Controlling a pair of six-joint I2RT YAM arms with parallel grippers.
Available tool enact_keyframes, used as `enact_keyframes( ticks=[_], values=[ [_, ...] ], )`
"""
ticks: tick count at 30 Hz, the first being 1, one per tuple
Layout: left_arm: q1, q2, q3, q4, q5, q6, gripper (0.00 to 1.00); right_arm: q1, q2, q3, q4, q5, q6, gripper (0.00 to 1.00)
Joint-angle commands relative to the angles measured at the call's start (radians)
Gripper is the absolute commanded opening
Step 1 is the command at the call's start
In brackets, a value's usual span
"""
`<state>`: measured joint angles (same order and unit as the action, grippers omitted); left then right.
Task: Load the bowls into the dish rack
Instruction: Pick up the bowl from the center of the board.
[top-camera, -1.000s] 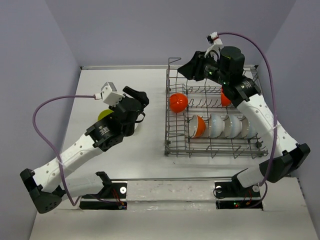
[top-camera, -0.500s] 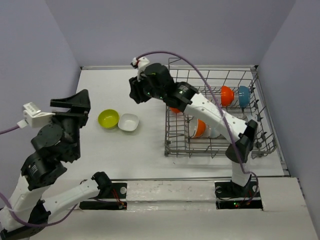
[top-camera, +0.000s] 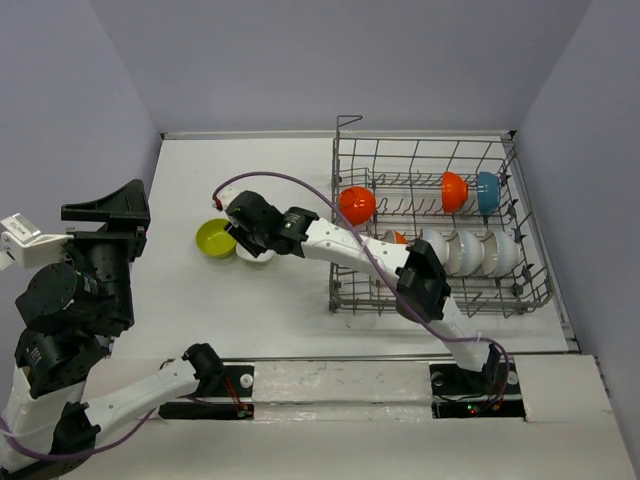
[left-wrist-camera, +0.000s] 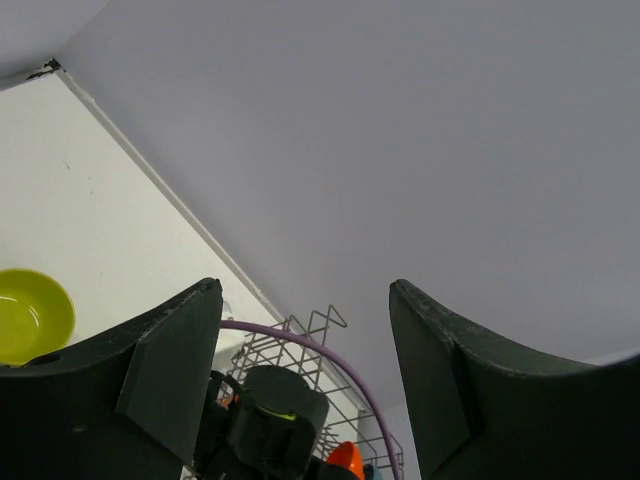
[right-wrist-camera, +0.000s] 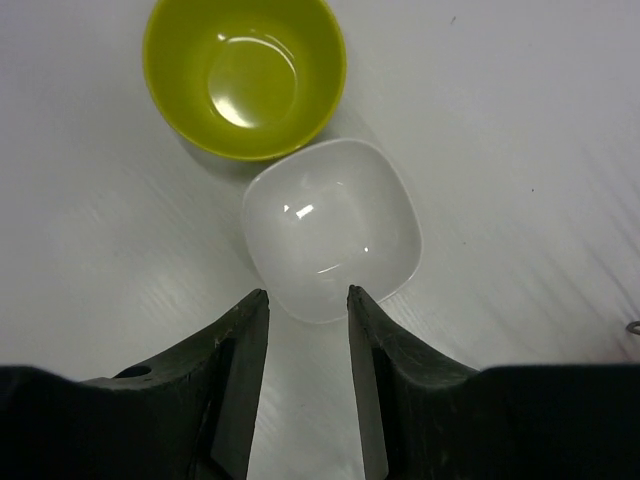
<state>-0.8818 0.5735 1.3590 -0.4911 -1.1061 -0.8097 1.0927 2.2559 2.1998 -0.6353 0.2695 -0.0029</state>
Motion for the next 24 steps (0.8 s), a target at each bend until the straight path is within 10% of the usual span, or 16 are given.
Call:
enact_keyframes(
  ticks=[1,24],
  values=[
    [0.003,0.006,0.008,0.032,-0.058,0.037,0.77,-0.004,0.016,-0.018,0.052,0.03,-0.032,0.43],
    [0.003,0.012,-0.014,0.051,-0.057,0.038,0.77,0.07,0.148,-0.009,0.063,0.03,-0.032,0.42]
  ],
)
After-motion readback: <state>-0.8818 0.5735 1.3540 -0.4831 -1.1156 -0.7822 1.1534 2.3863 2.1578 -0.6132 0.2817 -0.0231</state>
